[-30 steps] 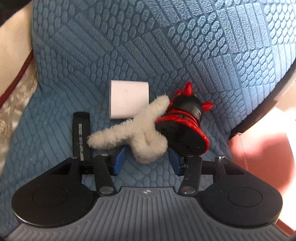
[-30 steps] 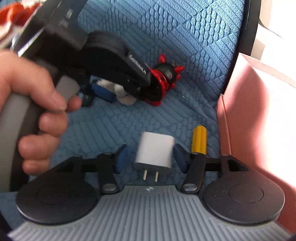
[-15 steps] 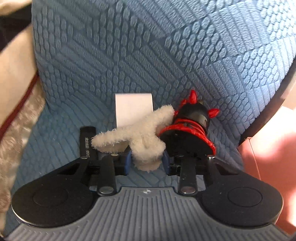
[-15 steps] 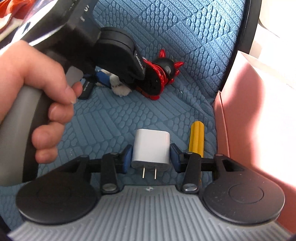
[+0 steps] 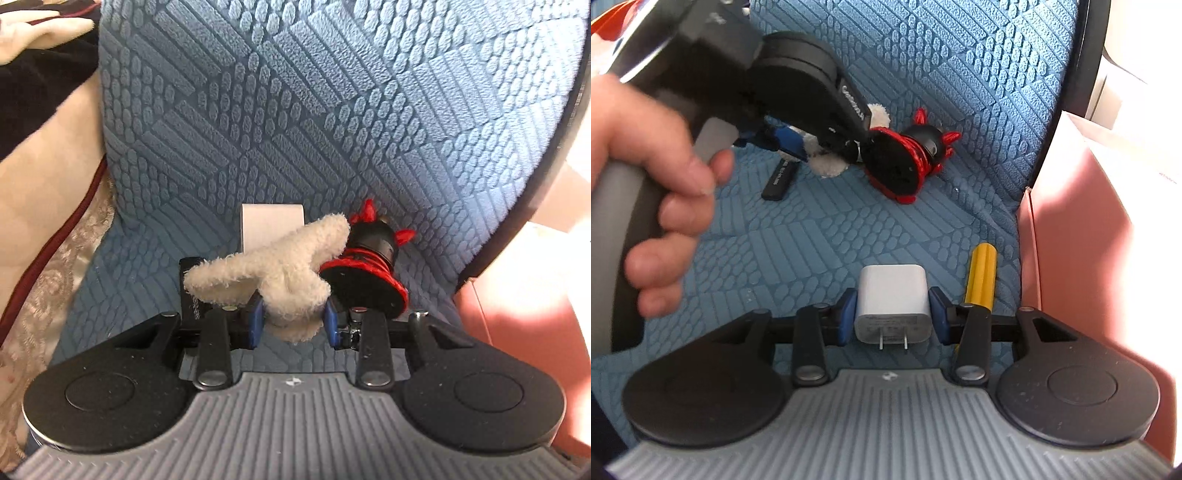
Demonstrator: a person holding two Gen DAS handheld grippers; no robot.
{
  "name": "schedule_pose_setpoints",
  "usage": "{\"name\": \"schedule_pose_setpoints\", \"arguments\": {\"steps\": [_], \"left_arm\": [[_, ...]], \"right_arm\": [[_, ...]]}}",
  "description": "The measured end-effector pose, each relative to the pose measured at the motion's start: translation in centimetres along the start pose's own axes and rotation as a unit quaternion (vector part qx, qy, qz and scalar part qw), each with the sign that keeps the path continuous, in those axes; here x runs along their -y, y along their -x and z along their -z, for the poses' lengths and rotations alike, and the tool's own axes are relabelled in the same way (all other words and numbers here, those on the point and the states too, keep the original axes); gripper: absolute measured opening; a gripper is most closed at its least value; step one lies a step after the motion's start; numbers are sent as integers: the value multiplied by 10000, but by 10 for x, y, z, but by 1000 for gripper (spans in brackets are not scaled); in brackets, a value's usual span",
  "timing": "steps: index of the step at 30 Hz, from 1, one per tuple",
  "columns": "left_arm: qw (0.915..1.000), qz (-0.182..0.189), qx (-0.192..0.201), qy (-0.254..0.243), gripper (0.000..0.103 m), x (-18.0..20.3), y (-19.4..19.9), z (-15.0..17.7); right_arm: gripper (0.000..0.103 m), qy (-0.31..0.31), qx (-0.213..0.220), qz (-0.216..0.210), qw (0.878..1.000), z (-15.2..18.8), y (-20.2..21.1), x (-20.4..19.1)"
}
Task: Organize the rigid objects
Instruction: 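Close the left tool on the white plush toy and lift it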
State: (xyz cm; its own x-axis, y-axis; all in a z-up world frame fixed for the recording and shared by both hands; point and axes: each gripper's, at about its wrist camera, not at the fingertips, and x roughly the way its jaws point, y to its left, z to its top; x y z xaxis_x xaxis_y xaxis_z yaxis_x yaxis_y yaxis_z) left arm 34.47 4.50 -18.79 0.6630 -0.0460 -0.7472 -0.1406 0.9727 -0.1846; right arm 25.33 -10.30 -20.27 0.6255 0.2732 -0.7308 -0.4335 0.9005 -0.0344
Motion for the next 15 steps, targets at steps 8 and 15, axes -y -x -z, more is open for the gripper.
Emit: {"name": "schedule_pose_setpoints", "arguments": {"steps": [8,15], "left_arm": [[9997,243,-22,91,38,-5,42,19],[9991,366,-185,82,38,-5,66,44]], "right_arm": [[45,-44,-71,-51,10000,5,11,-5],[45,-109,-17,-76,9999,15,37,-11]]}}
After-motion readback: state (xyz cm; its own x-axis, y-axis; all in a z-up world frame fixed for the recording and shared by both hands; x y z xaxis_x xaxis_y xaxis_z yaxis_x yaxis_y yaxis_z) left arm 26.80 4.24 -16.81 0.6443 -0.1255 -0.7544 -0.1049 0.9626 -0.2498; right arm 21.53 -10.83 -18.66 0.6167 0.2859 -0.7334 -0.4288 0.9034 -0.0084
